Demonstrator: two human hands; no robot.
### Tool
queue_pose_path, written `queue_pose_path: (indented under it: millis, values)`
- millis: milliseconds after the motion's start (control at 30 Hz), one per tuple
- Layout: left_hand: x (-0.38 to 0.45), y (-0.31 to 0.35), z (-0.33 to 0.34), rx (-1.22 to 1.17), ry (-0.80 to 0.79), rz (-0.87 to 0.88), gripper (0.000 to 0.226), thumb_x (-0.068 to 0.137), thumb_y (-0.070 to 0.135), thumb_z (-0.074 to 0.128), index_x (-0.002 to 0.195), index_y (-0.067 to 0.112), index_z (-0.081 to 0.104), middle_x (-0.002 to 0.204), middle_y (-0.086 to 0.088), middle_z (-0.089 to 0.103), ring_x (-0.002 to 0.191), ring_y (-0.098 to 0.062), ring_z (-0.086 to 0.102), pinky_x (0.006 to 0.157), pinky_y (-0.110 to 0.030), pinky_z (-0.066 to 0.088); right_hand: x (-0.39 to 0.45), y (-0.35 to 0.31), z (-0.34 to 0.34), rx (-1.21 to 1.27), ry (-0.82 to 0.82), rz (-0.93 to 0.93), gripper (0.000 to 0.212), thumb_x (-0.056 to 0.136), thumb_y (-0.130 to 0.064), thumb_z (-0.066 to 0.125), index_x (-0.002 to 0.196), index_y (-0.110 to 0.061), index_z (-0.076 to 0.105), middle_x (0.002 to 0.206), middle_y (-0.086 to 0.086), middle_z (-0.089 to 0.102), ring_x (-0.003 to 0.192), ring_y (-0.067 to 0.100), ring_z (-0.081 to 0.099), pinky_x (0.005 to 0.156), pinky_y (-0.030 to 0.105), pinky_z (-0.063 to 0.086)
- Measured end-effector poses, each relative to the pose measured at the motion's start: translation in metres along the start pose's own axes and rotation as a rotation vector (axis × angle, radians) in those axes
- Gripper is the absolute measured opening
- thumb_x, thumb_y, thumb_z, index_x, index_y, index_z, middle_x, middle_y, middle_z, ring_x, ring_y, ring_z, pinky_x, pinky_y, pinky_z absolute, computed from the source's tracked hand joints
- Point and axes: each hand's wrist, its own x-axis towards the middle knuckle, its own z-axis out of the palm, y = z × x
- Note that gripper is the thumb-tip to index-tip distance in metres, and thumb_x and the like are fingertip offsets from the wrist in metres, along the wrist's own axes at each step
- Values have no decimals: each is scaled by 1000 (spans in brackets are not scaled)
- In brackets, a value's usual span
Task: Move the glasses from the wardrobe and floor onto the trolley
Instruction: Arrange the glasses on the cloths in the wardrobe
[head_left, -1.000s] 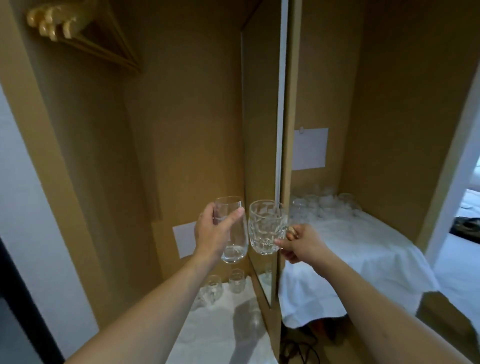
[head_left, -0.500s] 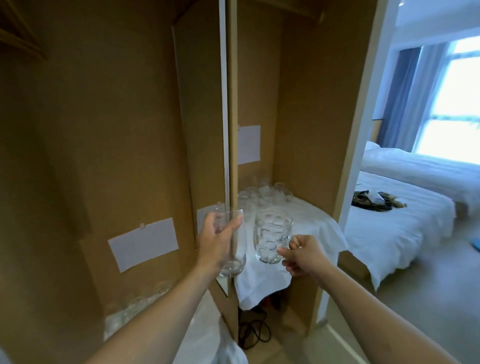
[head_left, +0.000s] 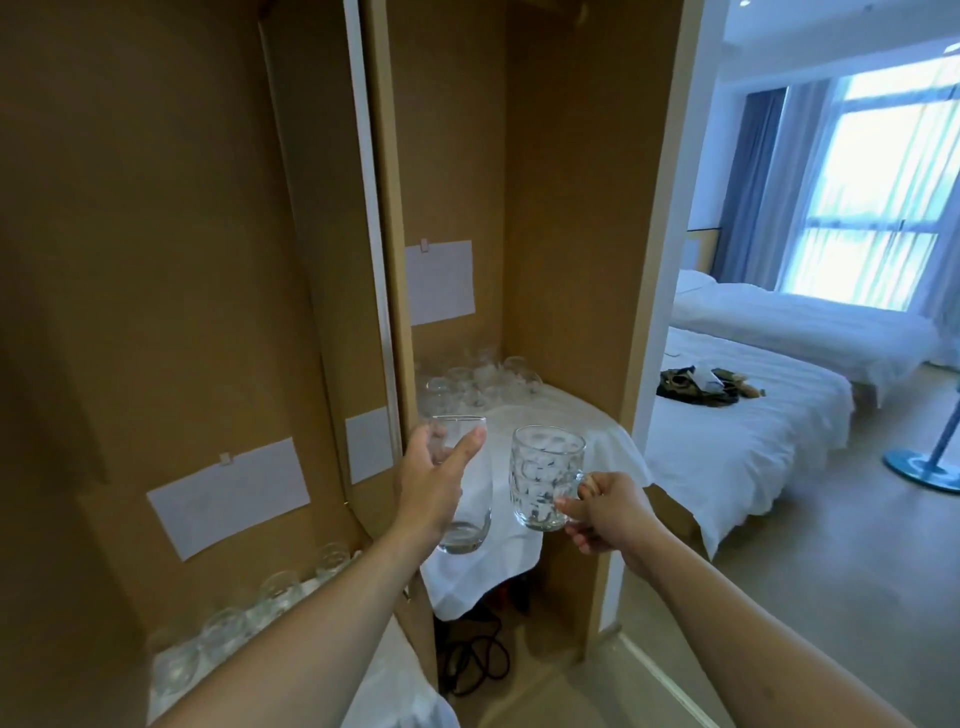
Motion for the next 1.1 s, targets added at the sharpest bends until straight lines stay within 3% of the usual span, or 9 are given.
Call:
queue_pose_path:
  millis: [133,267,367,567,900,1100]
  values:
    - [13,6,33,52,44,16,72,67,76,70,117,27,53,112,-2,63,99,-23,63,74,-40,58,31,-1,-27,10,-18,-16,40,89,-14,77,67,-15,44,60,10,60,56,23,55,50,31,50]
    - [28,6,72,90,119,24,78,60,83,65,113,27,54,107,-1,64,97,-26,64,88,-54,57,68,-1,-60,-30,-75,-19,42,89,-15,77,68,-16,41,58,8,58,48,19,52,47,28,49]
    - [40,5,101,114,185,26,75,61,85,64,112,30,54,105,2,64,98,-25,63,91,-56,55,94,0,-86,-73,-128,-30,40,90,-14,76,69,-15,42,57,8,57,47,19,51,48,29,48]
    - [54,-1,148,153,261,2,77,59,83,66,114,30,52,99,7,61,96,-22,63,92,-55,54,135,12,-124,-89,-222,-15,41,93,-13,73,70,-16,39,65,12,53,48,18,45,48,28,42]
    - [96,-27,186,213,242,-110,81,60,74,73,120,23,52,103,3,62,99,-20,63,96,-50,53,185,34,-147,-105,-288,-14,41,93,-15,73,72,-18,38,73,13,53,53,17,44,50,25,43]
    - [141,-51,190,257,232,-117,71,66,62,85,120,27,54,102,3,65,95,-6,60,75,-26,45,231,38,-148,-133,-266,-3,38,87,-20,79,70,-15,45,65,13,59,51,19,52,53,29,49]
